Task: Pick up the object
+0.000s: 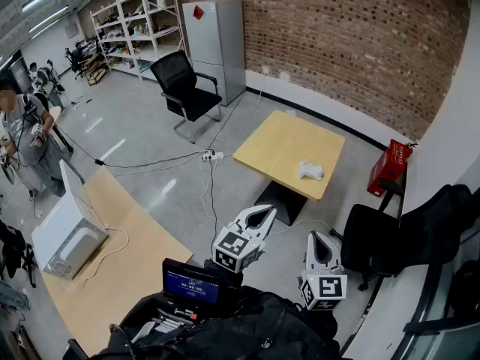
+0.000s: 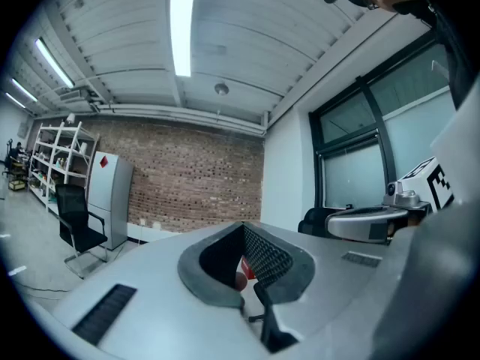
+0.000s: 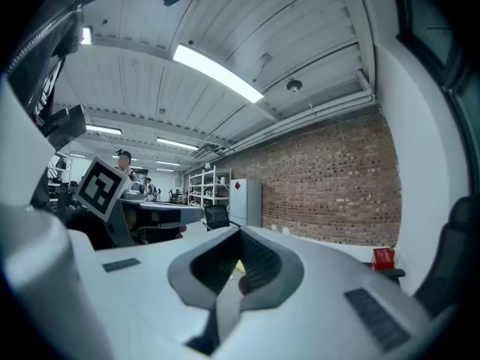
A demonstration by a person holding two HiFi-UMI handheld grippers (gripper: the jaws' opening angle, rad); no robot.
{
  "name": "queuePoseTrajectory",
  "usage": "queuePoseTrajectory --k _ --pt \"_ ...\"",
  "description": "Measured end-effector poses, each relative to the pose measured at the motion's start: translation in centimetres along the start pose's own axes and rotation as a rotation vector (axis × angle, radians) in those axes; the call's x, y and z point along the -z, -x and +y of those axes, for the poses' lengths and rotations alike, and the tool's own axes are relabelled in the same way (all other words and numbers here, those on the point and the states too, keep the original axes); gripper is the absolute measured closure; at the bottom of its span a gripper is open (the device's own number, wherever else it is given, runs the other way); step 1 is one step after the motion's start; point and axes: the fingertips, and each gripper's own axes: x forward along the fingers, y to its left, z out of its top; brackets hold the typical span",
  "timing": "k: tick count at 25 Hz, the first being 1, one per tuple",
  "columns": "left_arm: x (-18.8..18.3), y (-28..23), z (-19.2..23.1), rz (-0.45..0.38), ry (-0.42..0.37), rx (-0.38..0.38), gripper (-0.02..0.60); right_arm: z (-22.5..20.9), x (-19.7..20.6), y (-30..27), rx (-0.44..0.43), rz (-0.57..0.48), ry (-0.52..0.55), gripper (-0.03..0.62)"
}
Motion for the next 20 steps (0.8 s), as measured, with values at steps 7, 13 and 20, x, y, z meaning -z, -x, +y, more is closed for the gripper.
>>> queuePoseTrajectory --k 7,13,20 --pt "-0.2 -1.1 -0.8 -0.001 -0.002 0.002 0.584 -1.2 0.3 0.3 0.001 0.009 -0.002 0.589" --pt "0.2 -1.7 -1.3 0.004 -0.003 -0.012 0.584 -2.2 1.0 0.9 -0.001 0.017 -0.012 0.589" --pt "0.4 -2.4 -2.0 0.016 -0.013 -0.028 0.584 -3.6 1.7 1.0 -0.010 0.024 -0.046 0.589"
